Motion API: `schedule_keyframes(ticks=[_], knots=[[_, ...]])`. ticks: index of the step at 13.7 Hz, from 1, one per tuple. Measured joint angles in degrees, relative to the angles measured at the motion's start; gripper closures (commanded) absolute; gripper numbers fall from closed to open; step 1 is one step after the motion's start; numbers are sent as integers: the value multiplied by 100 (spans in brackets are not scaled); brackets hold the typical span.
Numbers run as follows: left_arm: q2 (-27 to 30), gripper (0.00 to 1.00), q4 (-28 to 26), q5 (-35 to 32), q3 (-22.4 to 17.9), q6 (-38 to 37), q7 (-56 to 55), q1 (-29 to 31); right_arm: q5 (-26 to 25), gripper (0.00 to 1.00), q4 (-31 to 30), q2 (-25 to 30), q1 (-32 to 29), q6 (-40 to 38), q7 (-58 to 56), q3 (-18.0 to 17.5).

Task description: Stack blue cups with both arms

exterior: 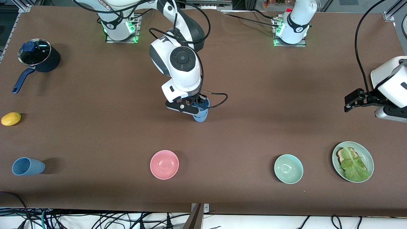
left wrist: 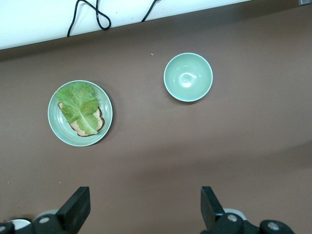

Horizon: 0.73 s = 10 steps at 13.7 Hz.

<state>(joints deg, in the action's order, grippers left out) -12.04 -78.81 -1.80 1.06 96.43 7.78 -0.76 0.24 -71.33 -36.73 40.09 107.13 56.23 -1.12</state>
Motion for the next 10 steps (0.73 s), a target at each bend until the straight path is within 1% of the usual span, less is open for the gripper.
schedule_keyframes(ticks=[8,10], knots=[[700,0,-169,1,11,-341,-20,51,-37,100,-113,-32,0,125,0,3],[848,0,-201,1,16,-610,-24,51,-40,100,-191,-34,0,171,0,3]])
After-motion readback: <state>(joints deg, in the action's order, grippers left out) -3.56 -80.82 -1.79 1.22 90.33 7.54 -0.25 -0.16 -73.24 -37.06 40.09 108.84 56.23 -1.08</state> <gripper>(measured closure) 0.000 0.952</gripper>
